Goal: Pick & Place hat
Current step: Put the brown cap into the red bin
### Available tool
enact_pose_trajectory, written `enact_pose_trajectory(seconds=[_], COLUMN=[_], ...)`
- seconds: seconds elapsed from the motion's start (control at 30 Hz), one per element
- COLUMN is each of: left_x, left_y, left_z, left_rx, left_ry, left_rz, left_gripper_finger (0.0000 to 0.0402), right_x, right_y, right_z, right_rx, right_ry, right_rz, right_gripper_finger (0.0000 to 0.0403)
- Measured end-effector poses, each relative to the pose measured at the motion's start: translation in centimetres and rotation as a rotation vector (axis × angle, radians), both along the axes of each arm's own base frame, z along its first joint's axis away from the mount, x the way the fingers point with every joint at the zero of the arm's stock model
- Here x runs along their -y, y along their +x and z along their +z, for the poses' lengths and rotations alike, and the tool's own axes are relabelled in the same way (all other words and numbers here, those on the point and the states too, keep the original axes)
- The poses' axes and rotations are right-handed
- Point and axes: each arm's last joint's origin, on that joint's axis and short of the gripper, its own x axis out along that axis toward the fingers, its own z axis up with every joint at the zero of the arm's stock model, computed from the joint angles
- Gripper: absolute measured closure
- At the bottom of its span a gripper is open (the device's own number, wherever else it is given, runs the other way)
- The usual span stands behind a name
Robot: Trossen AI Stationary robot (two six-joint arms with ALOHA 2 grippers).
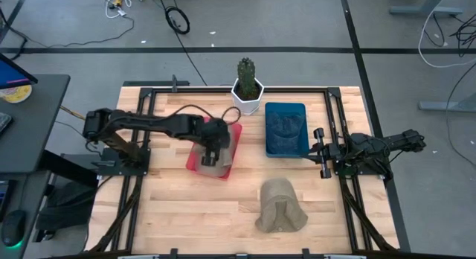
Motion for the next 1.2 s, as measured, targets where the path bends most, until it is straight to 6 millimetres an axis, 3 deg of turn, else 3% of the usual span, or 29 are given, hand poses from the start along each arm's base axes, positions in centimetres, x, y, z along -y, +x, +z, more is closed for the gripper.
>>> enact_pose_trajectory(seconds=[0.3,0.63,0.97,1.2], left_x=[5.5,8.8,12.6,14.9], left_y=[1.8,3.2,4.5,7.6], left_z=[1.1,1.9,0.7,0.8], left_rx=[0.226,0.427,0.427,0.411], left_ry=[-0.041,-0.12,-0.194,-0.171], left_rz=[-0.169,-0.215,-0.256,-0.283], left_gripper_finger=[0.0382,0.0388,0.0395,0.0395], right_x=[0.0,0.0,0.0,0.0], right_y=[0.0,0.0,0.0,0.0], right_z=[0.0,0.0,0.0,0.1], right_rx=[0.0,0.0,0.001,0.005], right_ry=[0.0,0.0,0.0,0.001], right_rz=[0.0,0.0,-0.001,0.0], right_gripper_finger=[0.0378,0.0378,0.0378,0.0378])
